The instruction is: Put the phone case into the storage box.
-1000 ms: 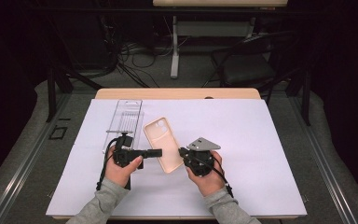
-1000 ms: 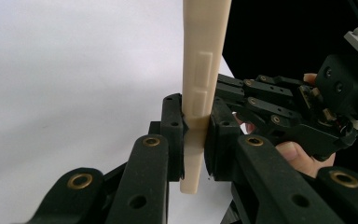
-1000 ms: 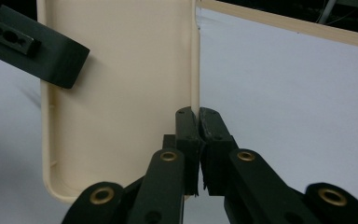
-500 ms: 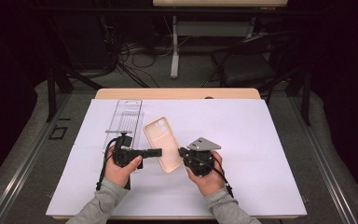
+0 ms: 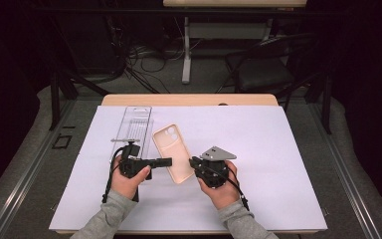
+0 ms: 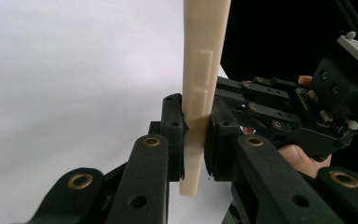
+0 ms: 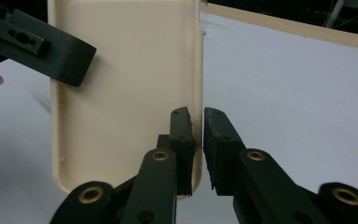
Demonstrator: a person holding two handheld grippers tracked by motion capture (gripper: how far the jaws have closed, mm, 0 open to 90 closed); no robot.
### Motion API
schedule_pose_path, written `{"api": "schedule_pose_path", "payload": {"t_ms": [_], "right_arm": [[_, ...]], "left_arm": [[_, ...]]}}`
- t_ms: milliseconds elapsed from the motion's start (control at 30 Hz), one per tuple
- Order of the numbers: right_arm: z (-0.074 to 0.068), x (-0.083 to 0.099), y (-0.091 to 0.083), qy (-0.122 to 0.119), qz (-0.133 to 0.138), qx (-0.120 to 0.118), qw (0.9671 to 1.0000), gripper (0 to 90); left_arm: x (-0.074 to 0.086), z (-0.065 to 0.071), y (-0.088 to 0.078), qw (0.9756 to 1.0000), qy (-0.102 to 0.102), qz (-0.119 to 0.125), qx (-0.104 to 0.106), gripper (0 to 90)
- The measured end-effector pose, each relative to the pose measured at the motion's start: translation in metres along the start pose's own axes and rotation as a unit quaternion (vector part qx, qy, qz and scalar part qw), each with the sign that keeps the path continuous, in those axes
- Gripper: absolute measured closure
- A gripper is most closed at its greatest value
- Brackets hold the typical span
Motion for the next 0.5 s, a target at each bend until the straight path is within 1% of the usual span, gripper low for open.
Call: {"api": "schedule_pose_path", "payload": {"t_ms": [100, 233, 300, 333, 367, 400, 433, 467, 500], "right_arm": [[0.0003, -0.0002, -0.0001, -0.001, 0.002, -0.002, 1.0000, 81.3], [0.0004, -0.0011, -0.0009, 0.001, 0.006, -0.002, 1.0000, 79.7], [0.0019, -0.0025, -0.0022, 0.003, 0.010, -0.001, 0.9999, 78.8], [0.0026, -0.0028, -0.0025, 0.003, 0.011, -0.001, 0.9999, 78.6], [0.0031, -0.0030, -0.0029, 0.006, 0.011, -0.001, 0.9999, 78.5], [0.0040, -0.0033, -0.0032, 0.005, 0.011, 0.000, 0.9999, 78.3], [0.0040, -0.0033, -0.0032, 0.005, 0.011, 0.000, 0.9999, 78.3], [0.0047, -0.0038, -0.0038, 0.007, 0.012, 0.000, 0.9999, 78.0], [0.0047, -0.0038, -0.0038, 0.007, 0.012, 0.000, 0.9999, 78.0]], "left_arm": [[-0.0001, -0.0003, -0.0001, 1.0000, 0.003, 0.000, 0.001, 80.3], [-0.0002, -0.0005, -0.0001, 1.0000, 0.006, 0.002, -0.003, 80.3], [-0.0007, -0.0013, -0.0007, 0.9999, 0.012, 0.002, -0.002, 80.4], [-0.0010, -0.0016, -0.0010, 0.9998, 0.019, 0.002, -0.002, 80.4], [-0.0010, -0.0016, -0.0010, 0.9998, 0.019, 0.002, -0.002, 80.4], [-0.0013, -0.0017, -0.0014, 0.9996, 0.026, 0.002, -0.003, 80.4], [-0.0013, -0.0017, -0.0014, 0.9996, 0.026, 0.002, -0.003, 80.4], [-0.0016, -0.0023, -0.0016, 0.9994, 0.033, 0.002, -0.005, 80.4], [-0.0016, -0.0023, -0.0016, 0.9994, 0.033, 0.002, -0.005, 80.4]]}}
Point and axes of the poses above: each handheld gripper's, and its own axes: y roughly forward along the jaws, x roughly out of its underside, z roughly to its right, the point moved 2 cm from there along y, roughly forward along the jaws, and after that the axes turned 13 degrees about z, right-handed, at the moved point
